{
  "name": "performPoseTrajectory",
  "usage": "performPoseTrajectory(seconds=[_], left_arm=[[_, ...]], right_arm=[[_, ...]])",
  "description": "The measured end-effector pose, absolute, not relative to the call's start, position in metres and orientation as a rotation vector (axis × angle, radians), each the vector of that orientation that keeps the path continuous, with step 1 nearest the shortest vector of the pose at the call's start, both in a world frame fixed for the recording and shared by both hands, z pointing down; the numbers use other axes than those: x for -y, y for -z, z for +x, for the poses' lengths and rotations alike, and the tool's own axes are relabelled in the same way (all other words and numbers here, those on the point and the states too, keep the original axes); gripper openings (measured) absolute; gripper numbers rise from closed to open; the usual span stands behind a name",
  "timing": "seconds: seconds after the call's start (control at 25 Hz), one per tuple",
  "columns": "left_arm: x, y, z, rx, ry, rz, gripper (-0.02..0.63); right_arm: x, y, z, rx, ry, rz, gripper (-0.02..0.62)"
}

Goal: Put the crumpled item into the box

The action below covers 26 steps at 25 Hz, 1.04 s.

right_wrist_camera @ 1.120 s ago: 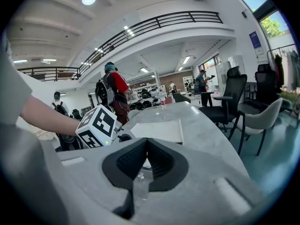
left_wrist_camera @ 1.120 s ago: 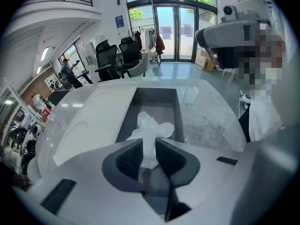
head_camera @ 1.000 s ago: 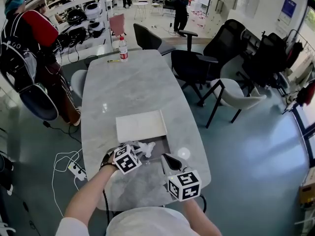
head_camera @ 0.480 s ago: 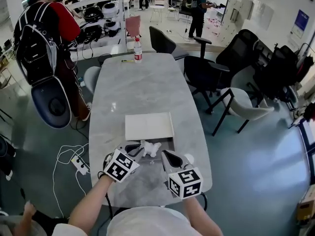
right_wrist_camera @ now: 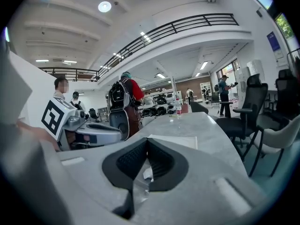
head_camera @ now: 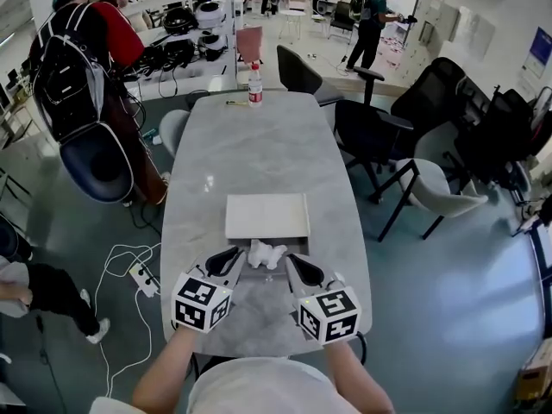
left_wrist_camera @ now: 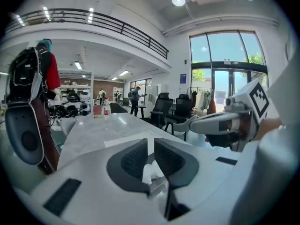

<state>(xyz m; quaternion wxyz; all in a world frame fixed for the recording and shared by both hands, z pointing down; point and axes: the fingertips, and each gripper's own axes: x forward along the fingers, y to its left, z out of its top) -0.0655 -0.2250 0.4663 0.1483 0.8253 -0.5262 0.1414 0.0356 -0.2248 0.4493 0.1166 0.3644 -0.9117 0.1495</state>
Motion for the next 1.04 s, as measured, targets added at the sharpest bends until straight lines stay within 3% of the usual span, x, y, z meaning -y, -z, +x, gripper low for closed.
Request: performPoseTrajectory(seconds=[0.4, 1.04], left_arm=[[0.213, -0.454, -0.076, 1.635, -0.203, 2.272, 0.025], [0.214, -0.459, -0.064, 1.575, -0.202, 2.296, 0.025]], right_arm=[[0.223, -0.446, 0.041, 2.680, -0.415, 1.055, 0.005], [0.222, -0.447, 0.038, 2.682, -0.417, 1.061, 0.005]])
